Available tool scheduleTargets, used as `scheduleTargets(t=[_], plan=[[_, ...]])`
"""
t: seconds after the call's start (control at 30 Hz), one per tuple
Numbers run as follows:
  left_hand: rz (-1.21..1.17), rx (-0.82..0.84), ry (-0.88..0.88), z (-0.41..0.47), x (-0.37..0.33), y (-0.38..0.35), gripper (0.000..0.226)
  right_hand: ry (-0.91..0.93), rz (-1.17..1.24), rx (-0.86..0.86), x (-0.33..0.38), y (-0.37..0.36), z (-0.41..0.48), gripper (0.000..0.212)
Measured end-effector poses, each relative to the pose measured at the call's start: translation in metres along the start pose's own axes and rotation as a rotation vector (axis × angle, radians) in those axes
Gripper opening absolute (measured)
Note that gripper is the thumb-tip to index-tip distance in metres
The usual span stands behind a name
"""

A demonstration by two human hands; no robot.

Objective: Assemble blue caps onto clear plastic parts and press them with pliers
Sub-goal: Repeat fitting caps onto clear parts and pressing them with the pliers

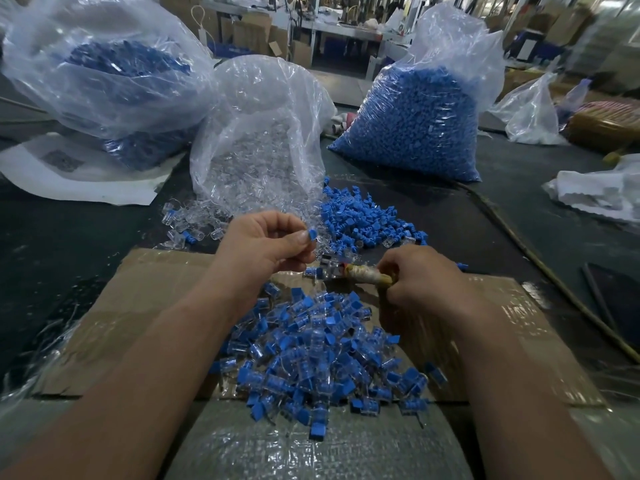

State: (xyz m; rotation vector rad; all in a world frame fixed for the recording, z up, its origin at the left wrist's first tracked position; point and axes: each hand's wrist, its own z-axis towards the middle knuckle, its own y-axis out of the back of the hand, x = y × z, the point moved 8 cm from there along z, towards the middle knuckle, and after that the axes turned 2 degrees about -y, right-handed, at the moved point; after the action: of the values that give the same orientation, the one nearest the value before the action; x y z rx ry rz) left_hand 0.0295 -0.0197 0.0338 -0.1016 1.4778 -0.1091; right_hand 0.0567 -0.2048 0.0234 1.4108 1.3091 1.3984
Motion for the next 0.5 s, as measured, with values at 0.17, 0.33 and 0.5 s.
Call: scheduleTargets(t=[0.17,0.33,0.5], plan=[[-0.027,-0.01,-0.002,0.001,0.0,0.0,0.012,-0.008,0.035,-0.07,-0.008,0.001,0.002,0.021],[-0.064,-0.036,-0.017,0.0,-0.001,0.002,0.01,0.053,0.153,-0.34,-0.002,0.023,-0.005,0.017],[-0.035,-0.069,-0.084,-0.001,-0.007,0.003,0.011,0.168,0.27,-0.385,0.015,0.025,-0.014,0.01]])
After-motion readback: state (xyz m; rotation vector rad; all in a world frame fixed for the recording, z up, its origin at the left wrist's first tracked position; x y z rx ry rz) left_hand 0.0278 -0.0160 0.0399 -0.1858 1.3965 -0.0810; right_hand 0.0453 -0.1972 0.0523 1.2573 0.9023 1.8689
